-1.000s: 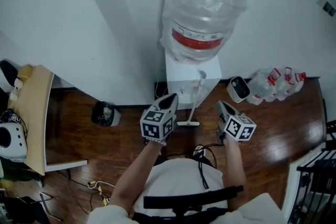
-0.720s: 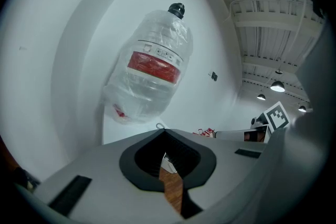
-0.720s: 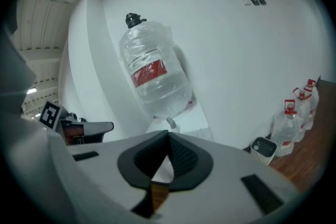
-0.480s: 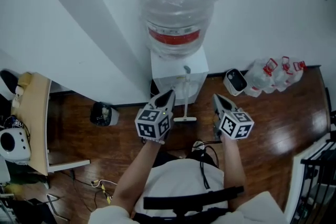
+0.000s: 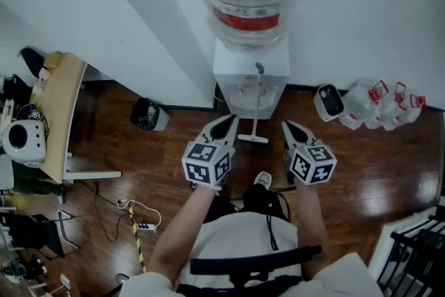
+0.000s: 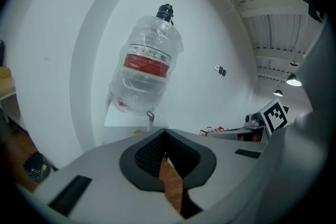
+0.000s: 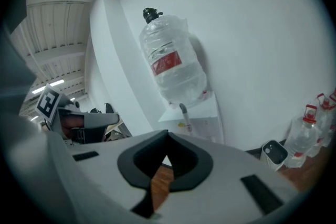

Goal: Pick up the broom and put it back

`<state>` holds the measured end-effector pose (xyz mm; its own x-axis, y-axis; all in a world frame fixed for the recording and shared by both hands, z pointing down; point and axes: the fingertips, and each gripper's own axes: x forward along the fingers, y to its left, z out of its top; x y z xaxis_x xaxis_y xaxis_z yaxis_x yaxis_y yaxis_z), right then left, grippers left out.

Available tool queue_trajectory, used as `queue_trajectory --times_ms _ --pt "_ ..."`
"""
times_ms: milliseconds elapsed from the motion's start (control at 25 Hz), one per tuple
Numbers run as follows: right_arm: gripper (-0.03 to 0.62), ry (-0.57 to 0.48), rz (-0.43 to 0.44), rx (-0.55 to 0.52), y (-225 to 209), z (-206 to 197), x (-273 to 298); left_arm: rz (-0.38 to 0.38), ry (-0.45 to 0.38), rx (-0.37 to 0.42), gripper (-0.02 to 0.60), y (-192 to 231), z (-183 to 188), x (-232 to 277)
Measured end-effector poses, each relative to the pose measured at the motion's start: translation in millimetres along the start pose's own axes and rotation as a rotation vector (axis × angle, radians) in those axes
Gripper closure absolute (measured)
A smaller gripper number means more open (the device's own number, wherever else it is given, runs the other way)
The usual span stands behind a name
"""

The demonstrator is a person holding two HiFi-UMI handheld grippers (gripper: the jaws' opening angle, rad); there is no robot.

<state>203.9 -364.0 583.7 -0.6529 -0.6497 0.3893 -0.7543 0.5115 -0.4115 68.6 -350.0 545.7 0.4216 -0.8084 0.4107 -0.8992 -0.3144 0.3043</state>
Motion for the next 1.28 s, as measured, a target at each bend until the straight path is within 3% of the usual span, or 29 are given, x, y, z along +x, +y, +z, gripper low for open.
queue_trajectory --times_ms 320,920,1280 --pt "0.588 0.023 0.022 -0.052 61.6 -34.4 -20.7 0.034 -0.023 -0.008 0.594 4.4 -25.8 -63.5" --pt "0.588 -0.014 -0.126 -0.084 195.2 -126.4 -149.9 -0.106 -0.051 0.0 0.594 -26.3 -94.2 -234.1" --pt "0.588 -0.037 -0.155 -0.099 229.1 -140.9 -192.5 -0.13 -0.068 0.002 0.594 -47.0 -116.4 -283.5"
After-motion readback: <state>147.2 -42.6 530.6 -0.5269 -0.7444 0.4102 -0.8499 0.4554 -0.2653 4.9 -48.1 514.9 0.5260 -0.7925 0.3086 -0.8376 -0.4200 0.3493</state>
